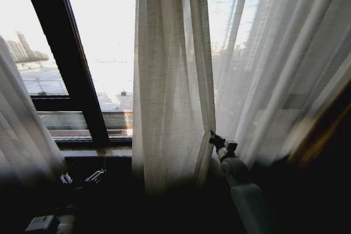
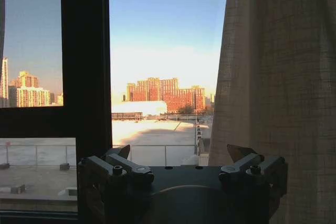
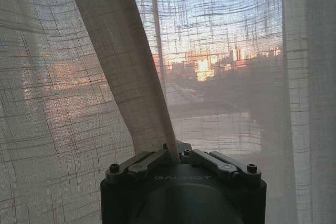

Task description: Open the curtains by pulling them apart, changing their state from closed to fully open.

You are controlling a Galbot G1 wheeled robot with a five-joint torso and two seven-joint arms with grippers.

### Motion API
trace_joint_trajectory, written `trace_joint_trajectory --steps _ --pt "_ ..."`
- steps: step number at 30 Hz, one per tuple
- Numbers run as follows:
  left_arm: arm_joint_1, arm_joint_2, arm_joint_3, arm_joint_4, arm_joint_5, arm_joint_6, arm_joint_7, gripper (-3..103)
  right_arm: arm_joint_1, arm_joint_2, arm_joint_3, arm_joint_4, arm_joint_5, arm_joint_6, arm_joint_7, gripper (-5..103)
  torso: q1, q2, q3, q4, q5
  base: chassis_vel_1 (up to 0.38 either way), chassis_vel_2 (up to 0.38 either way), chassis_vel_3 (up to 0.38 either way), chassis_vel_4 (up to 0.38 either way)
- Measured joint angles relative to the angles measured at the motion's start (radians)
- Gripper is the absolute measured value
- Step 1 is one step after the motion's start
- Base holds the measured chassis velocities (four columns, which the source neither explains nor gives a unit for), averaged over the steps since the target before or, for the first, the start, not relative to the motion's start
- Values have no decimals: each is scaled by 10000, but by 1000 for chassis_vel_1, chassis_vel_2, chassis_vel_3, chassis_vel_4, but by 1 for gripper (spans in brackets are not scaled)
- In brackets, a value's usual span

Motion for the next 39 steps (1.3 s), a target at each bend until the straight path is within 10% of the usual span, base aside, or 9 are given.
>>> trace_joint_trajectory --steps 39 --pt "-35 27 -1 0 -27 2 -4 100 -25 -43 36 68 -149 106 49 0 -1 1 -1 -1 -6 -332 -365 331 372"
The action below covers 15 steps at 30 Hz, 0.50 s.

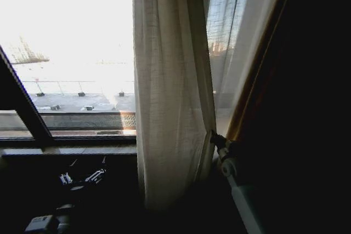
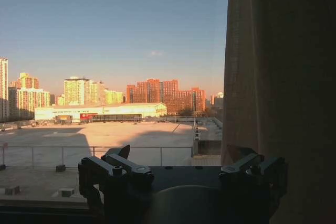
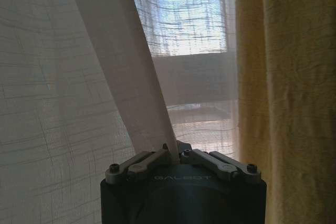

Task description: Open the curtains by pulling them apart, changing their state from closed to fully open.

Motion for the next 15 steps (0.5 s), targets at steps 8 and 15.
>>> trace_joint_trajectory --steps 8,15 --pt "21 -23 8 -1 -3 -14 2 100 -146 5 4 12 -254 71 80 16 1 -2 2 -2 15 -184 -200 204 194" --pt "25 -62 19 0 -4 -24 -3 100 -658 -47 -43 676 -546 127 76 37 3 -1 1 6 -11 0 0 0 0"
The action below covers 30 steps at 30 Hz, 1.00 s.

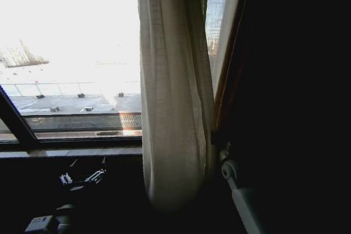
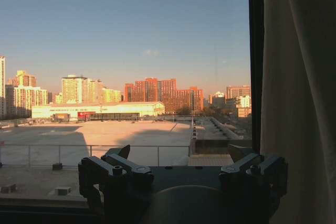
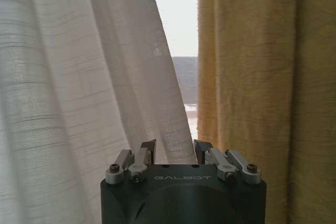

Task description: Open the curtains by pulling them apart, changing their state from closed to fully open.

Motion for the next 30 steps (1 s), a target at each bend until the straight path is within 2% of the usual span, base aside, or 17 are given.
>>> trace_joint_trajectory --steps 4,5,9,11,16,22,30 --pt "-2 -34 2 -1 0 -22 -8 100 -785 -23 -126 858 -303 8 -111 59 0 1 -1 -4 10 37 36 -29 -35" --pt "-2 -34 2 -1 0 -22 -8 100 -785 -23 -126 858 -303 8 -111 59 0 1 -1 -4 10 0 0 0 0" --pt "-41 -52 5 0 0 7 -4 100 -1489 -17 -435 1659 -429 4 -68 81 -2 0 0 -7 20 0 0 0 0" --pt "-52 -54 4 -1 1 16 -6 100 -1554 -13 -470 1760 -436 -3 -46 81 -2 0 0 -7 20 0 0 0 0" --pt "-205 -57 -36 0 -164 260 -32 100 -2268 6 -795 2813 -451 -190 122 99 -1 0 0 -4 12 0 0 0 0" --pt "-372 64 -125 -1 -269 431 -52 100 -3367 -193 -351 4185 -511 -409 124 100 -2 1 -1 -6 15 0 0 0 0" --pt "-377 44 -100 -1 -317 383 -35 100 -4556 -399 279 5116 -408 -405 87 100 -2 1 -1 -5 13 0 0 0 0"
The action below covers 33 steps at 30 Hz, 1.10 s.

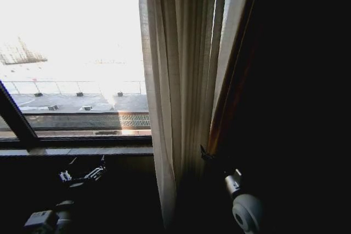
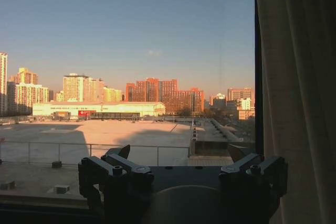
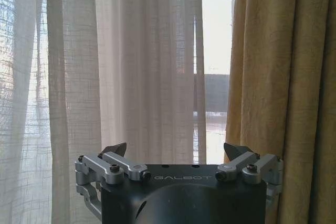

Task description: Open the curtains by pulling them apart, changing their state from closed to fully open.

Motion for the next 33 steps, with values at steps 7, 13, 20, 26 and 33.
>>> trace_joint_trajectory --steps 7,13,20,26,33 --pt "78 -22 1 0 23 -73 25 100 -316 107 -137 172 -51 3 -201 100 0 0 0 -1 2 0 0 0 0" --pt "107 -179 26 0 121 -96 40 100 -41 161 -272 46 -341 58 -262 100 0 -1 1 0 1 0 0 0 0" --pt "184 -293 38 0 242 -223 62 100 21 228 -421 -150 -544 224 -267 100 -1 0 1 -1 3 60 53 -66 -64" --pt "210 -345 87 0 362 -269 98 100 139 229 -438 -243 -553 272 -273 100 0 -1 1 0 2 189 181 -152 -169" --pt "212 -382 92 0 439 -395 349 100 303 225 -443 -385 -552 384 -290 100 0 -1 1 -1 3 255 281 -274 -266"
